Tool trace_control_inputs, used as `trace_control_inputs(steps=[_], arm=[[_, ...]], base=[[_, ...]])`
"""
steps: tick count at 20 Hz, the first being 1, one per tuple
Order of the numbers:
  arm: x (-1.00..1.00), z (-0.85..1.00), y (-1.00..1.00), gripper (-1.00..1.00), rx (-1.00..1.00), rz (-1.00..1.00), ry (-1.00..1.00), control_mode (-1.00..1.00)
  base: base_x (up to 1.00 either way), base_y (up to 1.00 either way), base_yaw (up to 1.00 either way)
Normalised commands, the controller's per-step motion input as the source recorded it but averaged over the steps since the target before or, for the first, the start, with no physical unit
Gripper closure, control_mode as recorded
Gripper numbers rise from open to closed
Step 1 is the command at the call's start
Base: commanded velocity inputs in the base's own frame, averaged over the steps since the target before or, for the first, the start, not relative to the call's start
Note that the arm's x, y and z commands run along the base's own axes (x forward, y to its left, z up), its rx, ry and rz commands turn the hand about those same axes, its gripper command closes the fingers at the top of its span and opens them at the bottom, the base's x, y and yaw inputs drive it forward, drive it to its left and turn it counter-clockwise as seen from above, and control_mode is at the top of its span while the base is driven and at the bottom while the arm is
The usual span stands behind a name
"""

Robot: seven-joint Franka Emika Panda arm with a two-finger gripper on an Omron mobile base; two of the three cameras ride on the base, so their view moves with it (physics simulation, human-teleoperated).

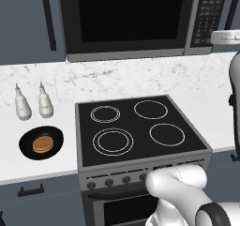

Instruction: Open the microwave, place the bowl with waffle inside the microwave, then close the microwave door and turn it on.

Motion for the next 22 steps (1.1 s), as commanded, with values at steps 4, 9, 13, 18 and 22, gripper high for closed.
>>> trace_control_inputs(steps=[4,9,13,18,22], arm=[[0.03,0.41,-0.09,-1.00,0.00,0.00,-0.04,-1.00],[0.27,-0.09,-0.02,-1.00,0.00,0.00,-0.10,-1.00],[0.46,-0.34,0.00,-1.00,0.00,0.00,-0.17,-1.00],[0.59,-0.36,-0.02,-1.00,0.00,0.00,-0.18,-1.00],[0.46,-0.06,-0.07,-1.00,0.00,0.00,-0.03,-1.00]], base=[[0.00,0.00,0.00],[0.00,0.00,0.00],[0.00,0.00,0.00],[0.00,0.00,0.00],[0.00,0.00,0.00]])
